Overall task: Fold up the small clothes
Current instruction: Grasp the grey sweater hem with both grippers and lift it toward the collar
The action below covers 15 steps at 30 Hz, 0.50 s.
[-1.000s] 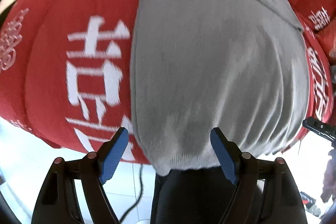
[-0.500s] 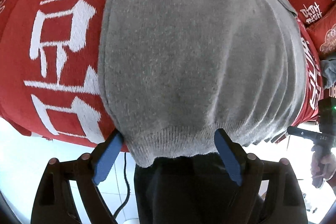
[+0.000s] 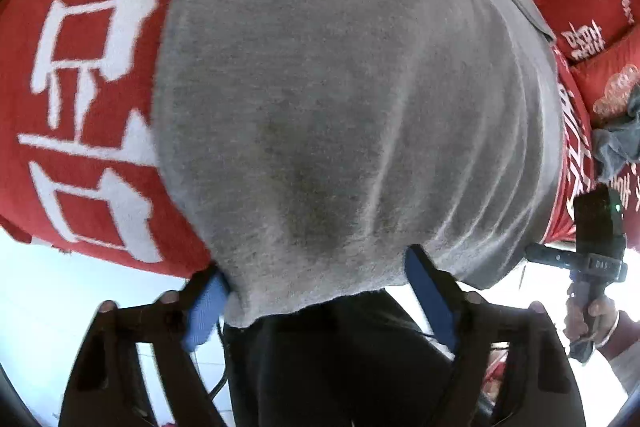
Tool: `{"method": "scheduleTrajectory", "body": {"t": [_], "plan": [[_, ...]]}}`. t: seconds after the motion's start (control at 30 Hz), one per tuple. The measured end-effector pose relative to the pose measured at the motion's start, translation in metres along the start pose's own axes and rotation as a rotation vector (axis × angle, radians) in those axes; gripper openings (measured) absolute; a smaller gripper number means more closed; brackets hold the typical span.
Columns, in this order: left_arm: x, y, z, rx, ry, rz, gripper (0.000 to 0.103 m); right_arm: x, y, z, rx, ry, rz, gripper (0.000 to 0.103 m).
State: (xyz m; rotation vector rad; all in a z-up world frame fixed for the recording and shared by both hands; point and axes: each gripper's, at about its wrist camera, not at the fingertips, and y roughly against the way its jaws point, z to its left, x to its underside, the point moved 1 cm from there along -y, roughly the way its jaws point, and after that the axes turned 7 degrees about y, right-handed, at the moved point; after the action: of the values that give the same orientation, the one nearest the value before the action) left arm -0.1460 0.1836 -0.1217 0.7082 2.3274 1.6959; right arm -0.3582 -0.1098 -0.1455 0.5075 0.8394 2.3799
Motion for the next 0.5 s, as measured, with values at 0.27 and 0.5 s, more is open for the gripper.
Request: {"method": "scheduleTrajectory", "body": {"t": [0.27, 0.5], "plan": [[-0.003, 0.022, 0.012, 0.026, -0.020, 0.012, 0.011, 0.010, 0.011, 0.009, -0.069, -0.102, -0.077, 0.016], [-0.018, 0.065, -0.004, 0.167, -0.087, -0.046, 0.011, 0.004, 0.032, 0.042, -0.194, -0.116, -0.196, 0.015]]}}
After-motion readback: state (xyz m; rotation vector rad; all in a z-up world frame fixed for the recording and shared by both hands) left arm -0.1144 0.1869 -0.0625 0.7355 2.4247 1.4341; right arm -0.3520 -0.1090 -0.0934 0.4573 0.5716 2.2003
